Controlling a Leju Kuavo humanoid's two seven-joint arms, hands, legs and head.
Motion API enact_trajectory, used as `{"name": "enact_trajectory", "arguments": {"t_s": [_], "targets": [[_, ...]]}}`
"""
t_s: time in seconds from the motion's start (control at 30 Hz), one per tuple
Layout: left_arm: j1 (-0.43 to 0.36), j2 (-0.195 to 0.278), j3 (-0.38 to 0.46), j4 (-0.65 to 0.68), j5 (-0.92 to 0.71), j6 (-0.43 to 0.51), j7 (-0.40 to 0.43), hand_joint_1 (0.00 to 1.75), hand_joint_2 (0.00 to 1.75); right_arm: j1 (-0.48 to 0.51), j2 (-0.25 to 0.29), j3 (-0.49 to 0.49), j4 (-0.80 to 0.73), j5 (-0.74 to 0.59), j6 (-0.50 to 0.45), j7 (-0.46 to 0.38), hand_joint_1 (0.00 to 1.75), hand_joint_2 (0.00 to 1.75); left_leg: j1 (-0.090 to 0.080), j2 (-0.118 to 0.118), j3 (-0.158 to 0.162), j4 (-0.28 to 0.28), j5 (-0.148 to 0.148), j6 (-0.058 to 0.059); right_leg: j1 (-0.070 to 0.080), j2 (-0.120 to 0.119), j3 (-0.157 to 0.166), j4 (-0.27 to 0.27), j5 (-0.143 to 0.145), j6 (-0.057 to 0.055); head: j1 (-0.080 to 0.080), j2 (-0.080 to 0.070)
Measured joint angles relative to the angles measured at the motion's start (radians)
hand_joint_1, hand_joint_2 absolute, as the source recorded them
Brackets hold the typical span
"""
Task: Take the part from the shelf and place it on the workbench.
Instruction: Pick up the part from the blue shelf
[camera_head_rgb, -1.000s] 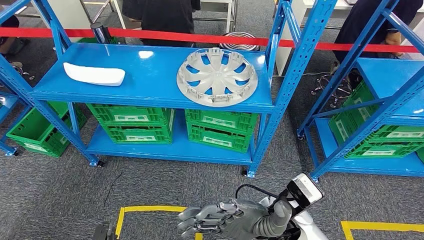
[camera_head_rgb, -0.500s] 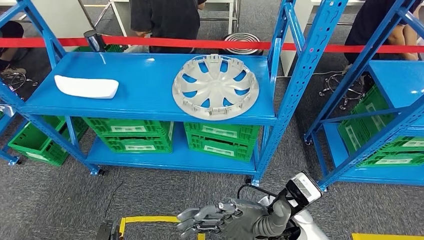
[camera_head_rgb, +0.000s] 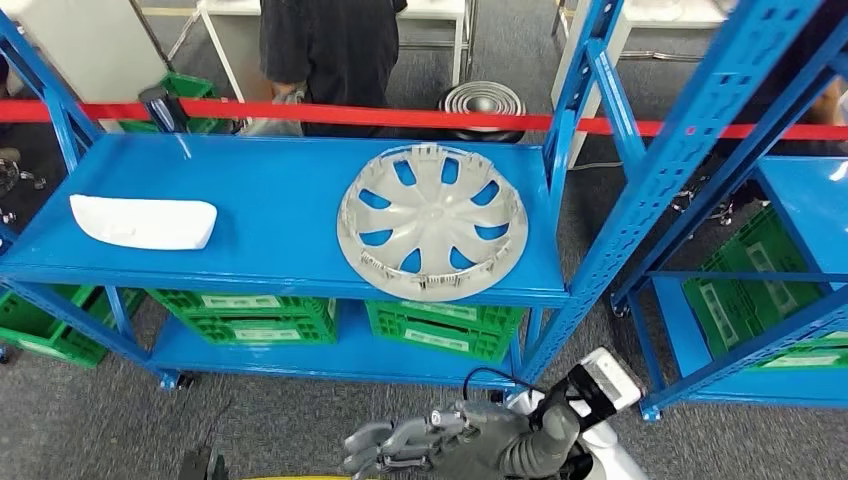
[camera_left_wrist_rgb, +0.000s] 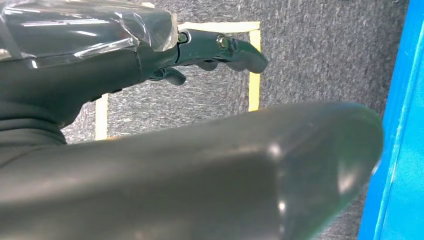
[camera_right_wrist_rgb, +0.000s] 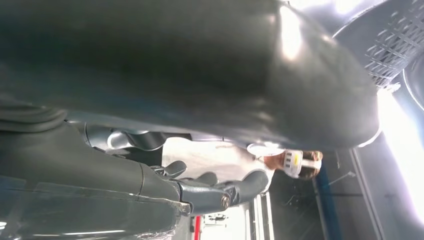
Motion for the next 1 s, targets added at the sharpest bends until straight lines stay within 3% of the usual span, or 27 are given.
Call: {"name": "enact_trajectory", "arguments": {"t_s": [0.07,0.1,0.13,0.17,0.23,0.27,0.3,0.33,0.37,0.43,0.47,0.53,0.6,0.63,0.67,0.73,0.8,0.9,0.97,1.0], "targets": [[0.0,-0.002,0.002,-0.001,-0.001,-0.007,0.001,0.0,0.0,0.001,-0.002,0.0,0.0,-0.001,0.002,0.001,0.0,0.0,0.001,-0.003,0.018,-0.001,-0.022,0.001,-0.003,-0.001,-0.087,0.073,-0.067,-0.008,0.0,0.0],[0.001,-0.004,0.003,-0.001,-0.002,-0.009,0.002,0.0,0.0,0.002,-0.002,0.0,0.0,-0.001,0.003,0.002,0.0,0.0,0.001,-0.006,0.029,-0.001,-0.033,0.0,-0.005,-0.001,-0.114,0.074,-0.097,-0.007,0.0,0.0],[0.001,-0.006,0.004,-0.001,-0.003,-0.011,0.002,0.0,0.0,0.002,-0.003,0.0,0.001,-0.001,0.004,0.002,0.0,0.0,0.002,-0.009,0.043,-0.001,-0.045,-0.003,-0.008,-0.002,-0.128,0.048,-0.104,0.001,0.0,0.0],[0.002,-0.008,0.006,-0.001,-0.003,-0.011,0.003,0.0,0.0,0.002,-0.004,0.0,0.001,-0.002,0.005,0.003,0.0,0.0,0.003,-0.011,0.057,-0.001,-0.057,-0.007,-0.012,-0.003,-0.13,-0.002,-0.079,0.015,0.0,0.0],[0.003,-0.01,0.011,-0.001,-0.003,-0.013,0.004,0.0,0.0,0.003,-0.005,0.0,0.003,-0.002,0.006,0.004,0.0,0.0,0.003,-0.014,0.082,0.002,-0.08,-0.018,-0.017,-0.009,-0.119,-0.124,0.038,0.048,0.0,0.0],[0.004,-0.011,0.013,-0.001,-0.003,-0.014,0.006,0.0,0.0,0.003,-0.006,0.0,0.004,-0.001,0.006,0.005,0.0,0.0,0.002,-0.015,0.088,0.004,-0.09,-0.025,-0.017,-0.012,-0.111,-0.163,0.088,0.048,0.0,0.0],[0.005,-0.011,0.015,-0.001,-0.003,-0.014,0.007,0.0,0.0,0.004,-0.007,0.0,0.005,-0.001,0.007,0.006,0.0,0.0,0.001,-0.015,0.092,0.007,-0.098,-0.033,-0.016,-0.014,-0.107,-0.182,0.123,0.037,-0.001,0.0],[0.005,-0.011,0.016,-0.001,-0.003,-0.014,0.008,0.0,0.0,0.004,-0.007,0.0,0.006,-0.002,0.007,0.006,0.0,0.0,0.0,-0.015,0.095,0.01,-0.103,-0.039,-0.013,-0.014,-0.104,-0.185,0.133,0.021,-0.001,0.0],[0.006,-0.011,0.017,-0.002,-0.002,-0.014,0.008,0.0,0.0,0.004,-0.006,0.0,0.006,-0.002,0.007,0.007,0.0,0.0,0.0,-0.014,0.095,0.012,-0.106,-0.044,-0.014,-0.012,-0.098,-0.185,0.135,0.005,-0.002,0.0],[0.004,-0.012,0.018,-0.002,-0.002,-0.016,0.008,0.0,0.0,0.003,-0.004,0.0,0.006,-0.002,0.008,0.006,0.0,0.0,0.003,-0.007,0.079,0.046,-0.115,-0.053,-0.02,-0.011,-0.088,-0.189,0.135,-0.007,-0.003,0.0],[0.004,-0.012,0.018,-0.003,-0.002,-0.016,0.008,0.0,0.0,0.002,-0.003,0.0,0.006,-0.002,0.008,0.006,0.0,0.0,0.005,-0.002,0.056,0.088,-0.129,-0.058,-0.022,-0.011,-0.081,-0.191,0.132,-0.012,-0.003,0.0],[0.004,-0.012,0.019,-0.004,-0.003,-0.017,0.009,0.0,0.0,0.002,-0.002,0.0,0.006,-0.002,0.009,0.006,0.0,0.0,0.008,0.004,-0.019,0.219,-0.179,-0.069,-0.02,-0.011,-0.071,-0.192,0.125,-0.022,-0.003,0.0],[0.005,-0.012,0.022,-0.004,-0.006,-0.016,0.009,0.0,0.0,0.003,-0.002,0.0,0.008,-0.003,0.01,0.007,0.0,0.87,0.011,0.006,-0.085,0.31,-0.206,-0.074,-0.016,-0.01,-0.063,-0.192,0.118,-0.029,-0.003,0.0],[0.005,-0.012,0.024,-0.003,-0.01,-0.015,0.01,0.0,0.0,0.003,-0.002,0.0,0.01,-0.005,0.009,0.009,0.0,1.31,0.012,0.006,-0.095,0.304,-0.192,-0.074,-0.015,-0.009,-0.059,-0.192,0.114,-0.032,-0.003,0.0],[0.004,-0.012,0.026,-0.003,-0.014,-0.015,0.01,0.0,0.0,0.003,-0.002,0.0,0.011,-0.007,0.005,0.013,0.0,1.75,0.012,0.007,-0.085,0.262,-0.158,-0.07,-0.012,-0.008,-0.053,-0.193,0.111,-0.032,-0.003,0.0],[0.003,-0.011,0.035,-0.002,-0.022,-0.014,0.01,0.0,0.0,0.002,-0.001,0.0,0.015,-0.008,-0.013,0.027,0.0,1.75,0.007,0.008,-0.032,0.122,-0.077,-0.052,-0.009,-0.006,-0.042,-0.194,0.105,-0.032,-0.002,0.0],[0.0,-0.009,0.043,0.0,-0.032,-0.012,0.009,0.0,0.0,0.002,-0.002,0.0,0.02,0.022,-0.055,0.044,0.0,1.75,-0.002,0.01,0.003,0.035,-0.052,-0.033,-0.005,-0.004,-0.041,-0.195,0.101,-0.027,-0.002,0.0],[-0.001,-0.007,0.046,0.006,-0.048,-0.008,0.01,0.0,0.0,0.004,-0.005,-0.004,0.027,0.177,-0.167,0.03,0.0,1.75,-0.005,0.009,0.018,0.01,-0.046,-0.016,0.0,-0.005,-0.04,-0.196,0.096,-0.014,-0.002,0.0],[-0.002,-0.008,0.049,0.014,-0.053,-0.004,0.011,0.0,0.0,0.002,-0.012,-0.008,0.028,0.42,-0.333,-0.022,0.0,1.75,0.001,0.01,0.037,-0.011,-0.03,-0.007,0.002,-0.006,-0.057,-0.153,0.072,-0.013,0.0,0.0],[-0.003,-0.009,0.052,0.019,-0.054,-0.002,0.01,0.0,0.0,0.0,-0.015,-0.009,0.028,0.591,-0.441,-0.05,0.0,1.75,0.004,0.011,0.043,-0.019,-0.025,-0.005,0.0,-0.007,-0.082,-0.101,0.049,-0.016,0.0,0.0]]}}
